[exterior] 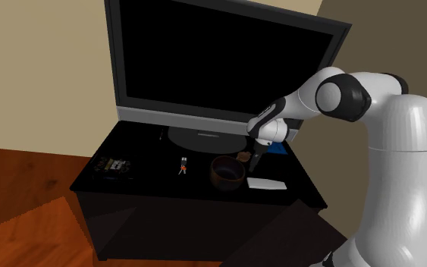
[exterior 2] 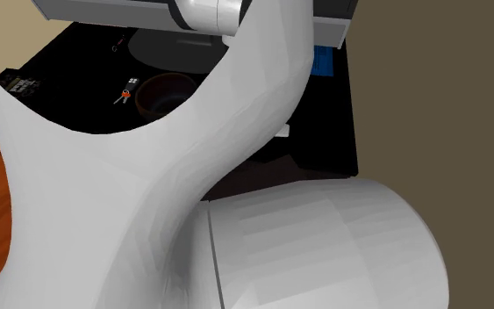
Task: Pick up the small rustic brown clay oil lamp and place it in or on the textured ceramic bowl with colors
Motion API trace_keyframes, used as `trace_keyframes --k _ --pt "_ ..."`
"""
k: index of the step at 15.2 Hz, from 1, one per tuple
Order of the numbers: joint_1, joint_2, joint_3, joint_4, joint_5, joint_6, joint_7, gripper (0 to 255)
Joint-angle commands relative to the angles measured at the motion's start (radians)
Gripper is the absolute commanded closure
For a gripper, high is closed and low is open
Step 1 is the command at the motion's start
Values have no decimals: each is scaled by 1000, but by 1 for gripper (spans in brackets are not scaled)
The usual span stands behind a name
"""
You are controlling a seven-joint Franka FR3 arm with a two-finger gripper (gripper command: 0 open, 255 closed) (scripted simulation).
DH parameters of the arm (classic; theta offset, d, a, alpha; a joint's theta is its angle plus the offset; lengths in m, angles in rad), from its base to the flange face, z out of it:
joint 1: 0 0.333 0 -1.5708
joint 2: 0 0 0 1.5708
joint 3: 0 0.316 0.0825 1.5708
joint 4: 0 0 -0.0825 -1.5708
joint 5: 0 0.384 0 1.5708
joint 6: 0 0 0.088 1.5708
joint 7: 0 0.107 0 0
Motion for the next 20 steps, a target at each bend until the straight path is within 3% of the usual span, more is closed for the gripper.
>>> trace_keyframes --k 1,5,6,15,16,20 --pt "0 1 1 0 1 2 -1 0" --pt "0 1 1 0 1 2 -1 0" --pt "0 1 1 0 1 2 -1 255" --pt "0 1 1 0 1 2 -1 255" --pt "0 1 1 0 1 2 -1 0" --pt "-46 59 50 120 -50 34 -219 0"
